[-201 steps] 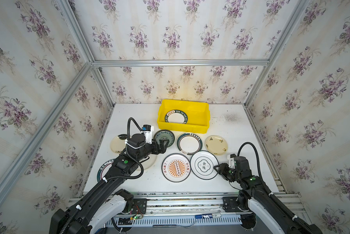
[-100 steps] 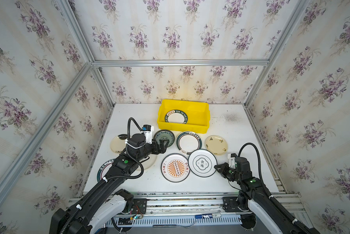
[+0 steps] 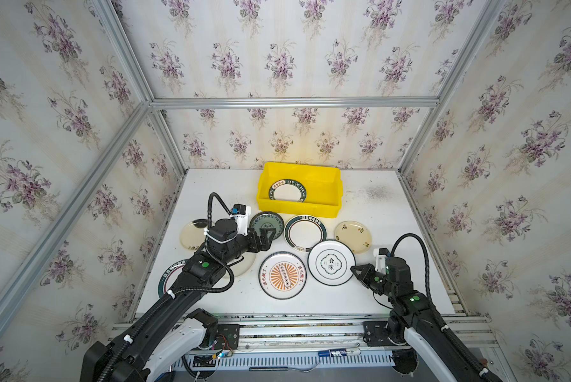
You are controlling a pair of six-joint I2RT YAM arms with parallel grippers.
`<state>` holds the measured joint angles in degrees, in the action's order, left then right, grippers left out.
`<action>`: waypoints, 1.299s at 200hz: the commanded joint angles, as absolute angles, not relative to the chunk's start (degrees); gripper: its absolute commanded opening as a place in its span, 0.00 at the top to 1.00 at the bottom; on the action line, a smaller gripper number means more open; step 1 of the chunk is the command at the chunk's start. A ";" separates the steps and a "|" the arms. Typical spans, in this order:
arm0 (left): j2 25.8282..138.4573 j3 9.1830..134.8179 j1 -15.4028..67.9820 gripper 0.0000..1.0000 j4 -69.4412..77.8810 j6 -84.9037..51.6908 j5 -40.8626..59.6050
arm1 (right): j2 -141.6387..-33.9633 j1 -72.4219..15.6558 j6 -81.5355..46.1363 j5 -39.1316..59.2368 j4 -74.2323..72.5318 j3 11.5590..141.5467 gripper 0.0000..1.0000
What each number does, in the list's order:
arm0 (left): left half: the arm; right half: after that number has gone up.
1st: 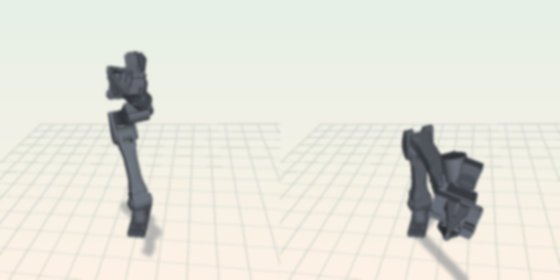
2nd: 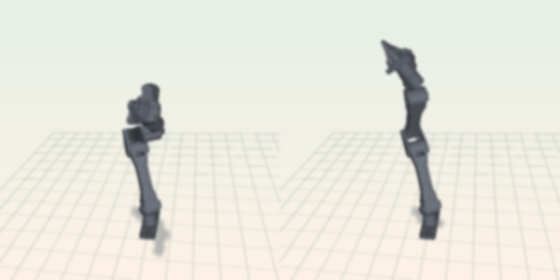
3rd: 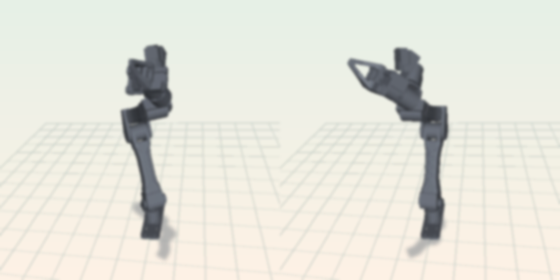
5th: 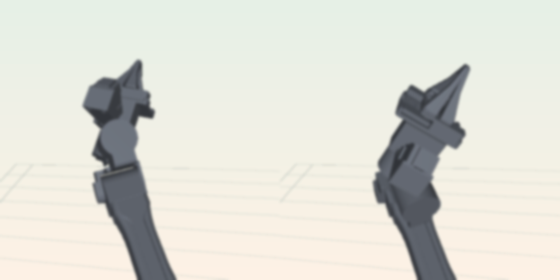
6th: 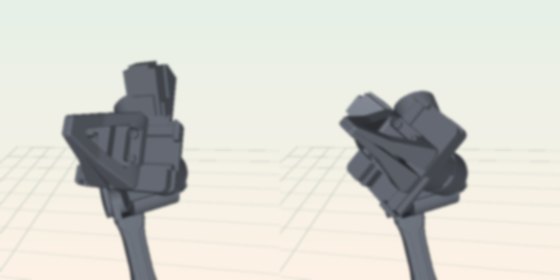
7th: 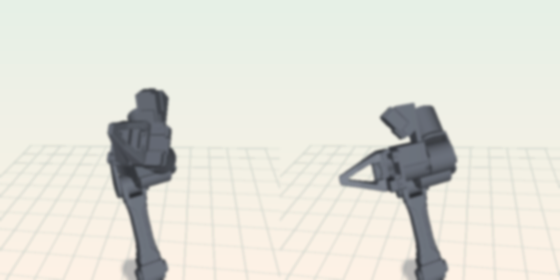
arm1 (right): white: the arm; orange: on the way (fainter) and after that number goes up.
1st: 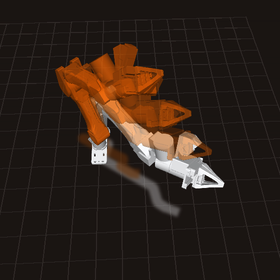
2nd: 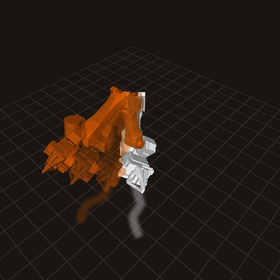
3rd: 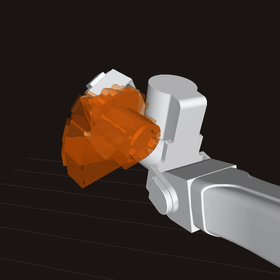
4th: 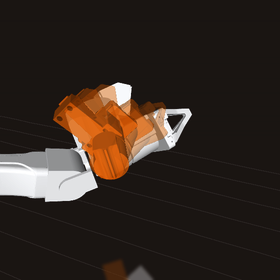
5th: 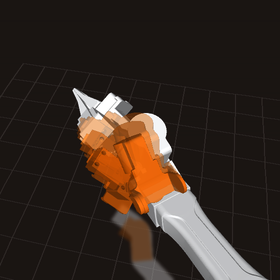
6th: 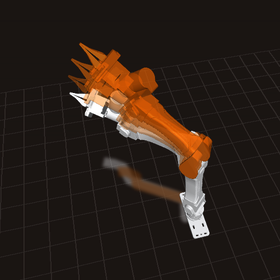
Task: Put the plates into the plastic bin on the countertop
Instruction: 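Grip the white plate's edge with the right gripper and tilt it upright, then grasp the upright plate's rim with the left gripper while the right gripper holds it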
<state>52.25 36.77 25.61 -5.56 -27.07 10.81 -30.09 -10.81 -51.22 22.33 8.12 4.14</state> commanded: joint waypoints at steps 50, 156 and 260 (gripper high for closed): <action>53.12 36.57 25.58 0.00 -4.38 -26.92 11.49 | -27.18 -10.81 -54.02 25.20 12.97 5.05 1.00; 55.45 35.73 25.92 0.00 -1.78 -29.68 15.29 | -26.23 -10.85 -58.64 29.40 7.83 8.59 1.00; 59.01 33.82 27.92 0.00 6.77 -35.69 19.63 | -36.34 -10.81 -58.63 32.33 -1.11 13.37 1.00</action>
<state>58.17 33.58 27.55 2.09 -33.61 17.63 -34.28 -10.81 -58.72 30.04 5.65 12.03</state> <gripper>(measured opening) 0.996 0.080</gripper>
